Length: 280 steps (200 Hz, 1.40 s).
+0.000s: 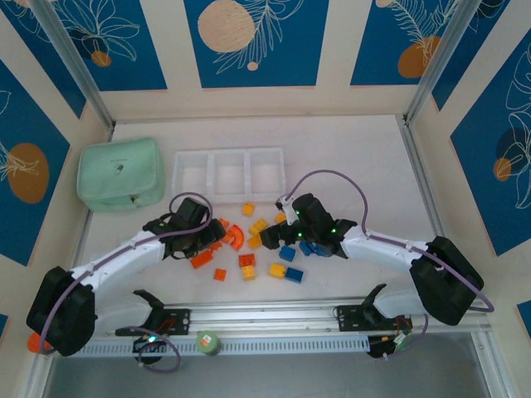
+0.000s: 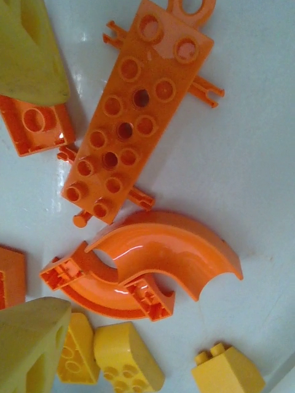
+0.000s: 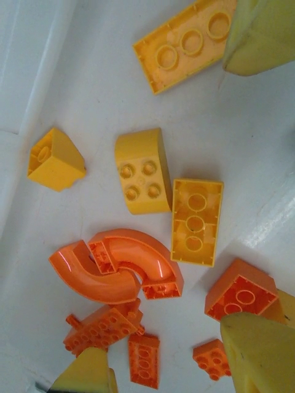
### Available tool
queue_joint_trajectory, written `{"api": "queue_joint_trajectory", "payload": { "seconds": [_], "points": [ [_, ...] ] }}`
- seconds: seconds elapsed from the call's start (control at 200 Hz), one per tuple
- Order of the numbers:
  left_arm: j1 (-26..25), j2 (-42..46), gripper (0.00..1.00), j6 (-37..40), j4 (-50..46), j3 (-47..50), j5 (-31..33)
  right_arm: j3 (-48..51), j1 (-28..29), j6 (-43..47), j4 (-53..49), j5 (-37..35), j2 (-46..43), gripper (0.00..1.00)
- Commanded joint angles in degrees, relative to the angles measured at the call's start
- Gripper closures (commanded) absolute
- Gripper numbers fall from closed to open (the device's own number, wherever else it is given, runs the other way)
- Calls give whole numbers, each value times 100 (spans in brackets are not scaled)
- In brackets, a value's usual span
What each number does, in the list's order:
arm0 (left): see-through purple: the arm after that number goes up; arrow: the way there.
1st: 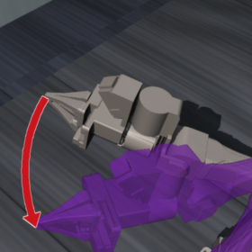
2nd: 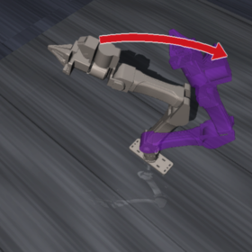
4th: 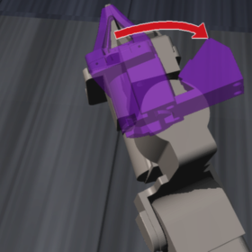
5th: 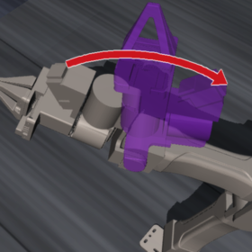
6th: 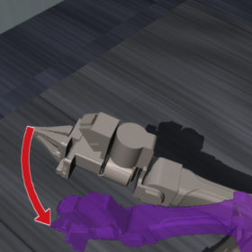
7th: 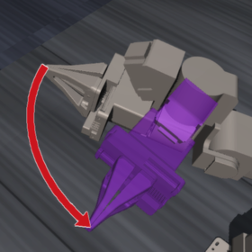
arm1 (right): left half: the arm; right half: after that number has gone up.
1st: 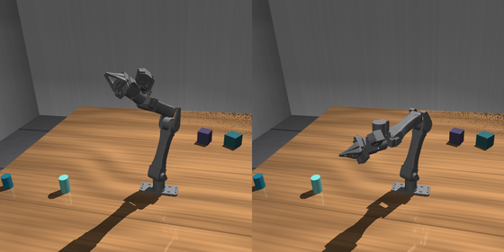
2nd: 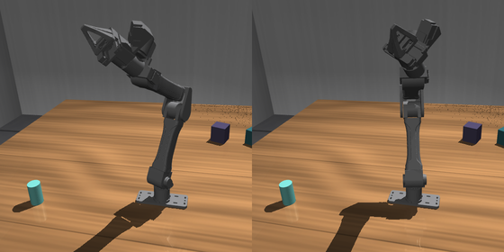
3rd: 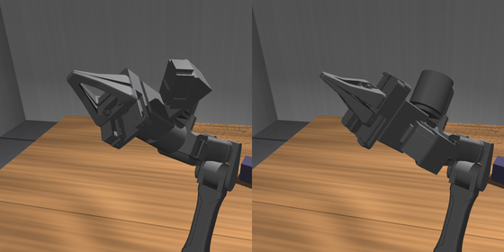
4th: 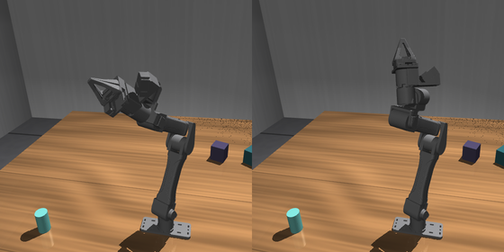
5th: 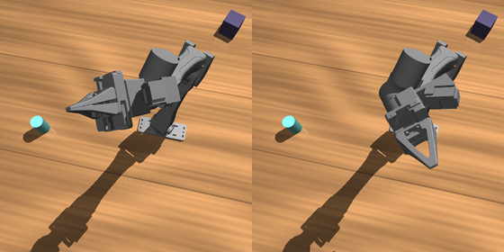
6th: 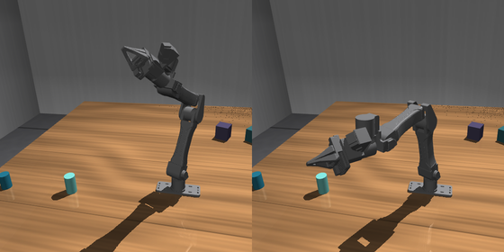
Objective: Sort the legos into containers by color
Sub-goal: Pick up the lego from the center of the table.
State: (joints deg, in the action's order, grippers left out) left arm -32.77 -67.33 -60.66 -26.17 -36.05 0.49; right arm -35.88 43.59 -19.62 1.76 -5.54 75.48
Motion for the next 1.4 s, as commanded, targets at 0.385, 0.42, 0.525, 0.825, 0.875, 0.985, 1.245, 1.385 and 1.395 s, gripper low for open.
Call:
{"api": "queue_joint_trajectory", "payload": {
  "seconds": [0.385,0.42,0.525,0.825,0.875,0.985,1.245,1.385,1.395],
  "points": [
    [-93,-251,19,-756,111,115,419,88,183,136,163,-493,-164,1],
    [-93,-282,19,-793,154,138,444,89,185,138,159,-513,-159,1],
    [-96,-419,19,-722,53,3,692,99,188,144,178,-527,-182,1],
    [-26,-1298,25,-635,47,-465,962,108,185,185,182,-544,-209,1],
    [-25,-1414,28,-630,16,-558,1123,117,180,185,169,-568,-209,1],
    [13,-1698,34,-553,97,-649,1190,117,191,180,193,-570,-223,1],
    [69,-1877,50,-425,-23,-684,1318,104,193,183,163,-579,-224,1],
    [85,-1782,61,-373,-19,-645,1322,63,193,185,148,-589,-156,1],
    [80,-1772,62,-373,-8,-641,1322,63,193,186,145,-589,-152,1]
  ]
}}
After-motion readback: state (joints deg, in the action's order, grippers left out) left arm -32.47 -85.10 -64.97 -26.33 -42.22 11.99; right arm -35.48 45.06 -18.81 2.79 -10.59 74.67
